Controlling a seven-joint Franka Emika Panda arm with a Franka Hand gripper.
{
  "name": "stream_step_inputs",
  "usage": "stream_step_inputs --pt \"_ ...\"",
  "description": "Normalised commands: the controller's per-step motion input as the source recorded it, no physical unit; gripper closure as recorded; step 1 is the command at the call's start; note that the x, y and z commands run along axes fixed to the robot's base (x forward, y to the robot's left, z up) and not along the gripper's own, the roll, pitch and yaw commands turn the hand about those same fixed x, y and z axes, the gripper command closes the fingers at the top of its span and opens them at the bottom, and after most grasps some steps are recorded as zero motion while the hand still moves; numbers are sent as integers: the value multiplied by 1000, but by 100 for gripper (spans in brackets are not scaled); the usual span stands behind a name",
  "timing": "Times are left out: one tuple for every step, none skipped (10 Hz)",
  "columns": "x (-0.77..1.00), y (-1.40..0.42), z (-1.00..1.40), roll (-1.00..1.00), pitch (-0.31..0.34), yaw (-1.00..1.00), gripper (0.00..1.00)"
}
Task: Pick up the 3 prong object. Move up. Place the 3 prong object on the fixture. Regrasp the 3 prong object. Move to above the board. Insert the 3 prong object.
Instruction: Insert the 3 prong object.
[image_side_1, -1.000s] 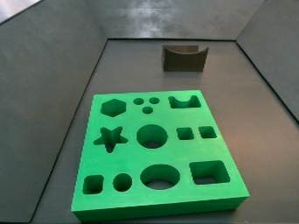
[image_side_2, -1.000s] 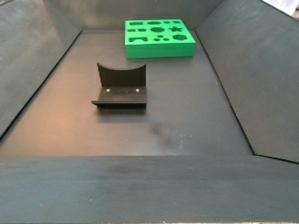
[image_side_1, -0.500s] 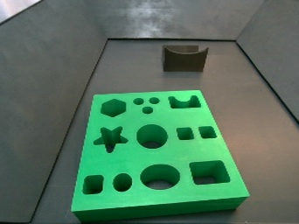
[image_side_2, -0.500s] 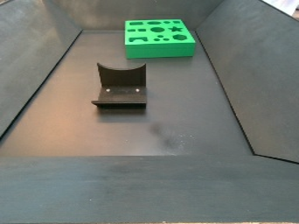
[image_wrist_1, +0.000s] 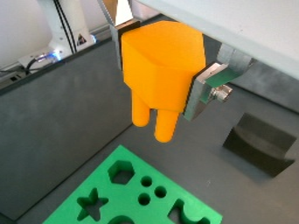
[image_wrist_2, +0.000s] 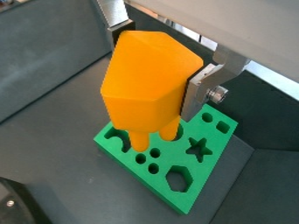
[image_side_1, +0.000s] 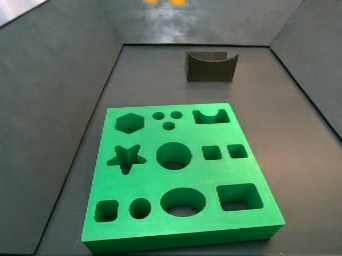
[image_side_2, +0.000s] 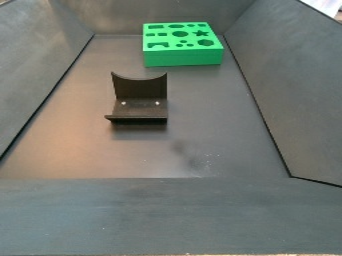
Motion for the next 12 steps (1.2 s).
stream_step_inputs --pt "240 -126 -540 -246 63 -54 100" --pt "309 -151 -617 -201 59 -111 100" --pt "263 -91 -646 -203 33 -206 100" --pt "263 -80 -657 -197 31 -209 100" --pt "246 -40 -694 -180 24 -251 100" --pt "0 0 -826 -151 0 -263 100" --pt "-66 0 -929 69 -13 -197 100" --pt "-74 -51 -749 297 -43 -143 100" --pt "-17 -74 -809 266 -56 -174 100" --pt "-194 -111 -751 87 -131 -397 100" --pt "-234 0 -503 4 -94 -831 100" --pt "-74 0 -280 0 -11 -1000 100"
